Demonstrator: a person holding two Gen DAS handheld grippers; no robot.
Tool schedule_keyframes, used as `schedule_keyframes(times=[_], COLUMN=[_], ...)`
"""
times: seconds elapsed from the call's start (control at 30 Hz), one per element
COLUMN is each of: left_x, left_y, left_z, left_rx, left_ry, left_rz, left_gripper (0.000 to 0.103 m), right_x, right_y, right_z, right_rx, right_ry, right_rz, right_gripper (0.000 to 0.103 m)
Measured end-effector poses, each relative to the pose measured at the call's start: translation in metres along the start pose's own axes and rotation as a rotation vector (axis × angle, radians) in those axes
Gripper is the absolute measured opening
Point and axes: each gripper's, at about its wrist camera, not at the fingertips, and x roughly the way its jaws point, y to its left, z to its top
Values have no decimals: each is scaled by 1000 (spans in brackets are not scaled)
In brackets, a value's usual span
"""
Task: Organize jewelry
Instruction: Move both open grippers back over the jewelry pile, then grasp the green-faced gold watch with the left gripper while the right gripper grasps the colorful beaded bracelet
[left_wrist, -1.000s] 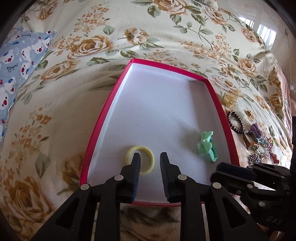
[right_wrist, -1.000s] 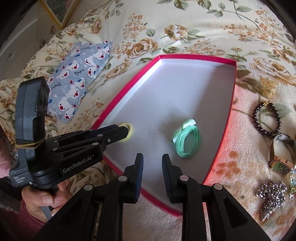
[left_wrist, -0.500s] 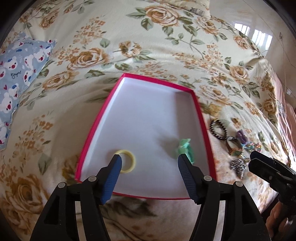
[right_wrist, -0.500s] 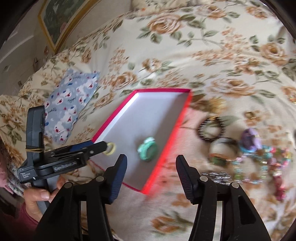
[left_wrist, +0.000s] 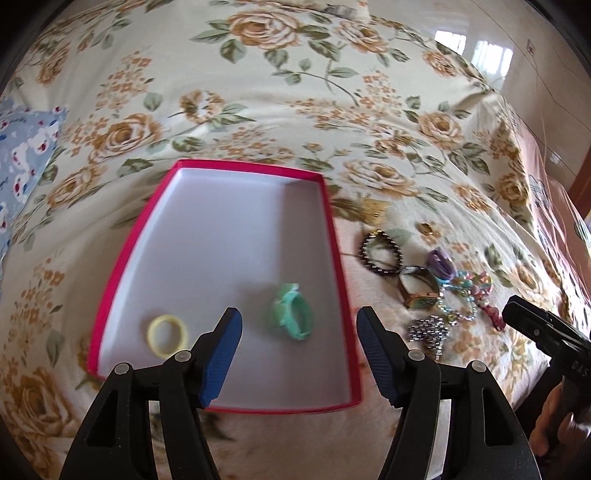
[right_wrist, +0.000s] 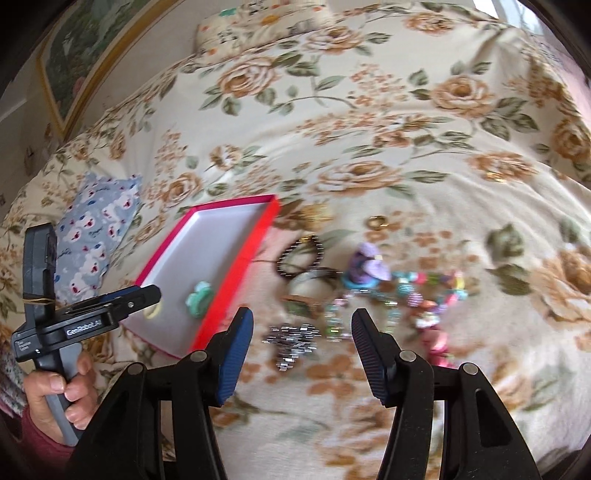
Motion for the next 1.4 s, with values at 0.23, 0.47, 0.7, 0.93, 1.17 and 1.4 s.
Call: schedule_keyframes(times=[0.23, 0.47, 0.7, 0.93, 1.17, 1.4], left_x=[11, 23, 46, 80, 112, 131], left_y=[-23, -47, -73, -101, -124, -126], left_z=[10, 12, 22, 27, 28, 22], left_rx=[50, 132, 235, 357, 499, 502], left_ry=[10, 37, 62, 102, 130, 176], left_rz=[-27, -72, -93, -105, -104, -143], left_gripper=[64, 64, 64, 64, 64, 36], right_x=[-10, -8, 4, 25, 45, 57], right_y=[-29, -54, -69, -79, -94, -95], right_z=[-2, 2, 10, 17, 15, 15], right_rx=[35, 77, 106, 118, 145, 121], right_ry=[-11, -6, 19, 62, 110, 121], right_rz=[-67, -133, -161, -181, -211, -218], right_gripper=[57, 57, 57, 57, 56, 17])
